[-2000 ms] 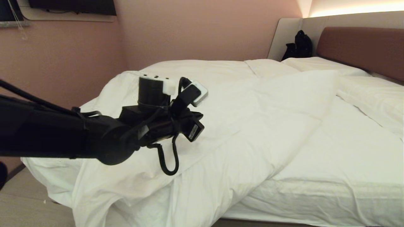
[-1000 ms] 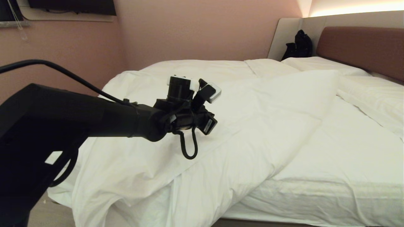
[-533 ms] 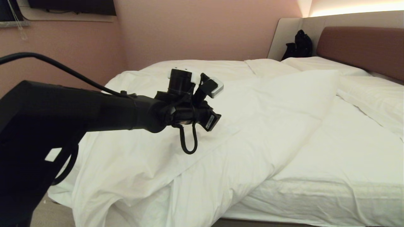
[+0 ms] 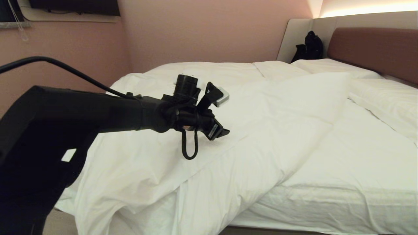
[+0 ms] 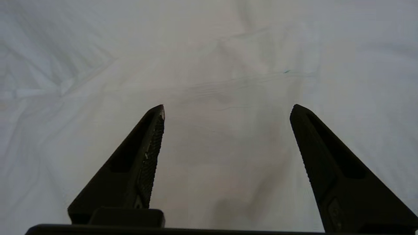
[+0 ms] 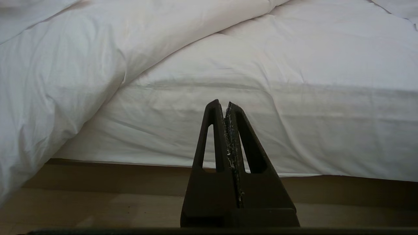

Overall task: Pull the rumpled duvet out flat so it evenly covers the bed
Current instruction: Flatten the corners of the folded blanket

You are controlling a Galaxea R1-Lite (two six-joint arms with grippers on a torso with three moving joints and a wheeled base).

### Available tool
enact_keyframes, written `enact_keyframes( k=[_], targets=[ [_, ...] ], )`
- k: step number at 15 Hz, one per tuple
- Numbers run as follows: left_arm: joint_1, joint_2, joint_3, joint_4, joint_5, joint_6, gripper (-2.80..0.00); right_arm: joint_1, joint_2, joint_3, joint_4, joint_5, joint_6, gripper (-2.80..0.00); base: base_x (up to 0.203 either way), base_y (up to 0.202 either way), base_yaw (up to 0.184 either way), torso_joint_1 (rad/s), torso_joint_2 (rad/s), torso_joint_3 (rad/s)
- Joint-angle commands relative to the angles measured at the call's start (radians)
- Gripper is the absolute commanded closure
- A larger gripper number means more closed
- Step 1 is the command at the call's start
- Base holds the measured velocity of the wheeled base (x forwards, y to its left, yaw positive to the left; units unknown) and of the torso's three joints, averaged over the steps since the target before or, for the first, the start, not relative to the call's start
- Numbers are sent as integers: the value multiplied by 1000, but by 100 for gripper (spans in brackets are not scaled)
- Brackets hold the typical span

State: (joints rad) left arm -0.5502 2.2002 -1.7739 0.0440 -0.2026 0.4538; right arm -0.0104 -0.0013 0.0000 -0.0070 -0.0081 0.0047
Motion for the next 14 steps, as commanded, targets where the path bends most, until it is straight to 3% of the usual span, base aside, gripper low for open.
enact_keyframes(
  k=[1,5,14],
  targets=[
    [13,45,-26,4,-1,23,-280,0,1,0,-1,0,0,0,0,0,0,0,0,0],
    [32,85,-63,33,-1,95,-280,0,1,0,-1,0,0,0,0,0,0,0,0,0],
    [73,187,-125,37,-1,109,-280,0,1,0,-1,0,0,0,0,0,0,0,0,0]
  ],
)
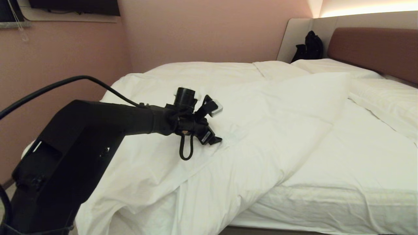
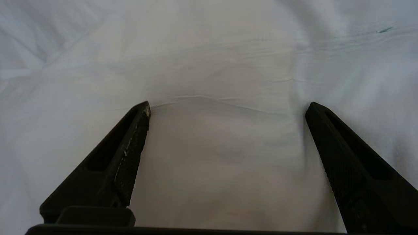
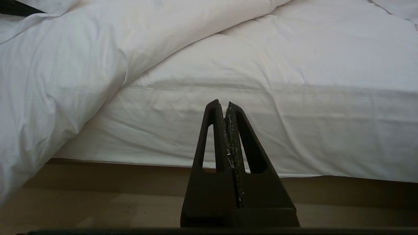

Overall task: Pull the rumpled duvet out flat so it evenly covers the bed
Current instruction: Flatten the corners of the folded blanket

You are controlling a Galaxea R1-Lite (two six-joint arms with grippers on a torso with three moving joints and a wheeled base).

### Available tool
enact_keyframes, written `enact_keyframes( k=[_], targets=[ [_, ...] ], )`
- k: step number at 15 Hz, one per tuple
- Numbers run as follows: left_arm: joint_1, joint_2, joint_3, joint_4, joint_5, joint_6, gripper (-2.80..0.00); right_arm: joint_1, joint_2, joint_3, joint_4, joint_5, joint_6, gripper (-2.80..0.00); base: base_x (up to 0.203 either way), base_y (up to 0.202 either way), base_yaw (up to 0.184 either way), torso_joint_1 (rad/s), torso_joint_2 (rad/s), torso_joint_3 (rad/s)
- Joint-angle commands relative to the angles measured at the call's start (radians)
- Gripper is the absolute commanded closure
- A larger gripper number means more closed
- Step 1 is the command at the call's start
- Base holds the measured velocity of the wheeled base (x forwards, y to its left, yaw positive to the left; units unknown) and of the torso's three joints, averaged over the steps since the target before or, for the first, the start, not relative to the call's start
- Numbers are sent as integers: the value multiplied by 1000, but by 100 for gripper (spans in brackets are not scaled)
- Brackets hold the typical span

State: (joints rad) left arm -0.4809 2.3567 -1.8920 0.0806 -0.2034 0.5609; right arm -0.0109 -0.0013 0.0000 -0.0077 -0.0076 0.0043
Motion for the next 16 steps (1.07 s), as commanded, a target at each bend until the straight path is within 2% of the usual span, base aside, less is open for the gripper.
enact_keyframes(
  k=[1,16],
  targets=[
    [7,43,-8,0,-1,2,-280,0,1,0,0,0,0,0,0,0,0,0,0,0],
    [28,159,-50,-13,-2,-7,-280,0,1,0,0,0,0,0,0,0,0,0,0,0]
  ],
)
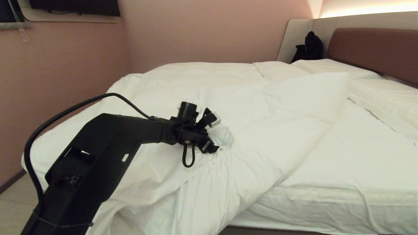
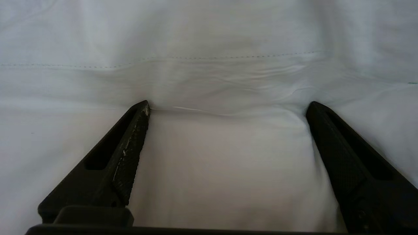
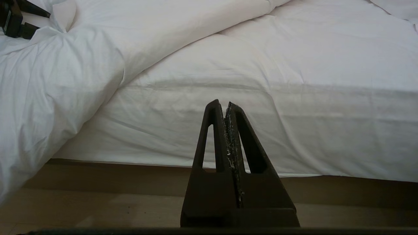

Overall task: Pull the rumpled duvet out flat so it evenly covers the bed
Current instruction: Flatten the corners of the folded blanket

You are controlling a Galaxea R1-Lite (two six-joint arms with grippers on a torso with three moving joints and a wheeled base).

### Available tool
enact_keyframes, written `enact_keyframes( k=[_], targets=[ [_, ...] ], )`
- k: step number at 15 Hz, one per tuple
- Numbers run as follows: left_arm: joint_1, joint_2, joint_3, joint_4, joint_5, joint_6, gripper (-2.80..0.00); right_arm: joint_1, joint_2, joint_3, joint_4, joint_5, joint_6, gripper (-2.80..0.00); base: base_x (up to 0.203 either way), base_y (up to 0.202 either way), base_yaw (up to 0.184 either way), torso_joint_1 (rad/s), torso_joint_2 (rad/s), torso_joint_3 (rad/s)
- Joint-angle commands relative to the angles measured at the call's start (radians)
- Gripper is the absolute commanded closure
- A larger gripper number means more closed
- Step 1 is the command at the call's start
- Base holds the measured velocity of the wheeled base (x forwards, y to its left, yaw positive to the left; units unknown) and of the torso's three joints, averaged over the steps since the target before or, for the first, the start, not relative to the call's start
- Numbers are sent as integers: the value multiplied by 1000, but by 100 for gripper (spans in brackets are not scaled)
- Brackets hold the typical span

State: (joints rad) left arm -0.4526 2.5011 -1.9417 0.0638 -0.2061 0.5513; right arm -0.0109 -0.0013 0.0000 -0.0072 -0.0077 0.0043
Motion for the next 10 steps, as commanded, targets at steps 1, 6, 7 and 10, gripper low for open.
enact_keyframes(
  k=[1,6,7,10],
  targets=[
    [0,16,1,4,1,2,-280,0,1,0,0,0,0,0,0,0,0,0,0,0],
    [0,31,0,2,0,1,0,0,1,0,0,0,0,0,0,0,0,0,0,0],
    [0,38,0,1,-1,-1,0,0,1,0,0,0,0,0,0,0,0,0,0,0],
    [0,35,0,-1,-2,-1,0,0,1,0,0,0,0,0,0,0,0,0,0,0]
  ],
)
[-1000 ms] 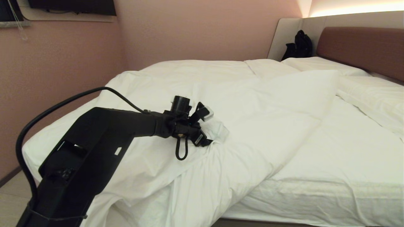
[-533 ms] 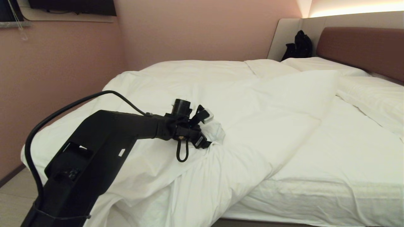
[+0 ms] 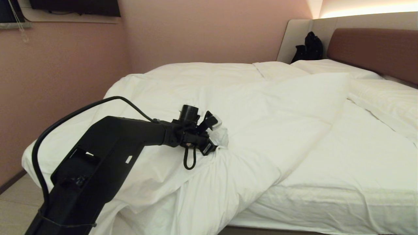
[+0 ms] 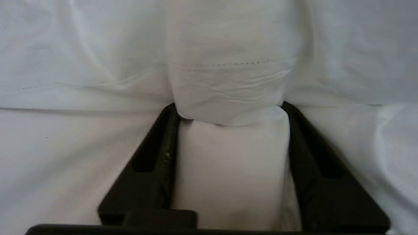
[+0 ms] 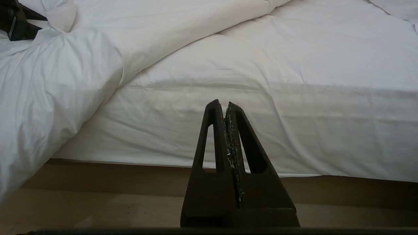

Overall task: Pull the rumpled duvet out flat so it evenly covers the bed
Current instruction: Flatten the corners of the folded blanket

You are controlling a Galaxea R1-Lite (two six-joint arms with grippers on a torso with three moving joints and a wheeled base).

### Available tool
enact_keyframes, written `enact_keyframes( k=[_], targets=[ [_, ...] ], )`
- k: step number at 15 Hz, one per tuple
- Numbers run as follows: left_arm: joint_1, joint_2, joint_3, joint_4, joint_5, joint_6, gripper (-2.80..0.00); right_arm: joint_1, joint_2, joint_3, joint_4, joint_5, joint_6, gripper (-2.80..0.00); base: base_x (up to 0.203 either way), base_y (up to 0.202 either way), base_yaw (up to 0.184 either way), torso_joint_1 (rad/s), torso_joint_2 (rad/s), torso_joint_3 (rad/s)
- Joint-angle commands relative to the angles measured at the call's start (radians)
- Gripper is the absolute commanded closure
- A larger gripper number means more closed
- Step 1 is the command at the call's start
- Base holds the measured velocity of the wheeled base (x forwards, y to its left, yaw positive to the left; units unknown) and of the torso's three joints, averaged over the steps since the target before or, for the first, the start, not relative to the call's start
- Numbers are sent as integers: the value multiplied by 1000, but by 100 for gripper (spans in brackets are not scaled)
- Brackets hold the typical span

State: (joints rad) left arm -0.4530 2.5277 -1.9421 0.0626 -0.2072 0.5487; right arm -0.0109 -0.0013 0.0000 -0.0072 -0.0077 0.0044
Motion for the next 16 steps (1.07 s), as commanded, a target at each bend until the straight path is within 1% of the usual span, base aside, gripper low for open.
enact_keyframes(
  k=[1,7,11,16],
  targets=[
    [0,7,0,0,-1,2,0,0,1,0,0,0,0,0,0,0,0,0,0,0],
    [1,-21,10,-1,-1,0,0,0,1,0,0,0,0,0,0,0,0,0,0,0],
    [9,-74,36,0,-1,0,0,0,1,0,0,0,0,0,0,0,0,0,0,0],
    [24,-262,138,-1,1,3,0,0,1,0,0,0,0,0,0,0,0,0,0,0]
  ],
)
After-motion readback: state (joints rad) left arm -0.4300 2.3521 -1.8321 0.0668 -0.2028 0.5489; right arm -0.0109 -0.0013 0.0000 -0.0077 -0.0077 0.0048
